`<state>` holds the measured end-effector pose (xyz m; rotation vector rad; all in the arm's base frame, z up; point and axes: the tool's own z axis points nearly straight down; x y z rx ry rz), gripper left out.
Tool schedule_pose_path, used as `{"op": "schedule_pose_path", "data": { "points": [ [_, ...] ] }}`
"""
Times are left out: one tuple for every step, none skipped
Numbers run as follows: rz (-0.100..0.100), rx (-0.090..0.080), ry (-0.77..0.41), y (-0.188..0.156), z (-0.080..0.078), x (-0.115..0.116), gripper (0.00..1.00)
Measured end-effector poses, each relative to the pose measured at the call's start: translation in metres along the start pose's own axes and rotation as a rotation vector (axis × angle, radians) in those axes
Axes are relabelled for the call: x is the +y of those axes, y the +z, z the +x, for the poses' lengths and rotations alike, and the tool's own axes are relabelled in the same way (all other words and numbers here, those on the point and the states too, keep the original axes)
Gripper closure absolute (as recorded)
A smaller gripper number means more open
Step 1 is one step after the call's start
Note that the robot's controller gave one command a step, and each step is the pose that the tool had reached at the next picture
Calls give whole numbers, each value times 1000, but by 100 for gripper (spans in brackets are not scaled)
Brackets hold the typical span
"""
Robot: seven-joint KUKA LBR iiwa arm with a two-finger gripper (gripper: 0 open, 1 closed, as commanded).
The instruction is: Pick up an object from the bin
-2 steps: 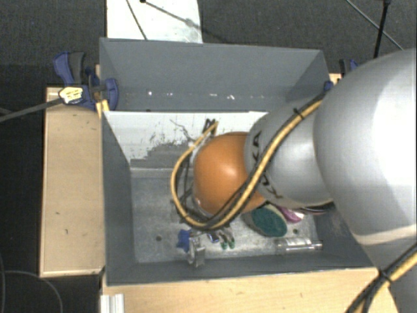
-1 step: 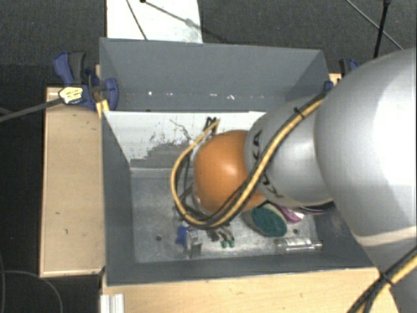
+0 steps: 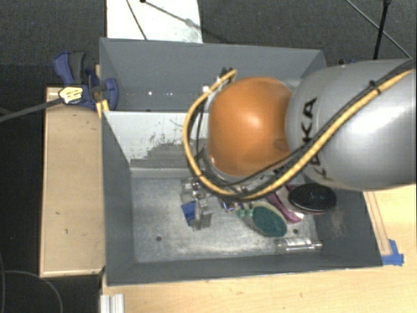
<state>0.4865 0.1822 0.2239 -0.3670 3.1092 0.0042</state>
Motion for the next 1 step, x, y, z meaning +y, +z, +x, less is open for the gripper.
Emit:
{"op": "schedule_pose_path", "data": {
  "points": [
    [0,3,84,-24,-37,10,100]
  ]
}}
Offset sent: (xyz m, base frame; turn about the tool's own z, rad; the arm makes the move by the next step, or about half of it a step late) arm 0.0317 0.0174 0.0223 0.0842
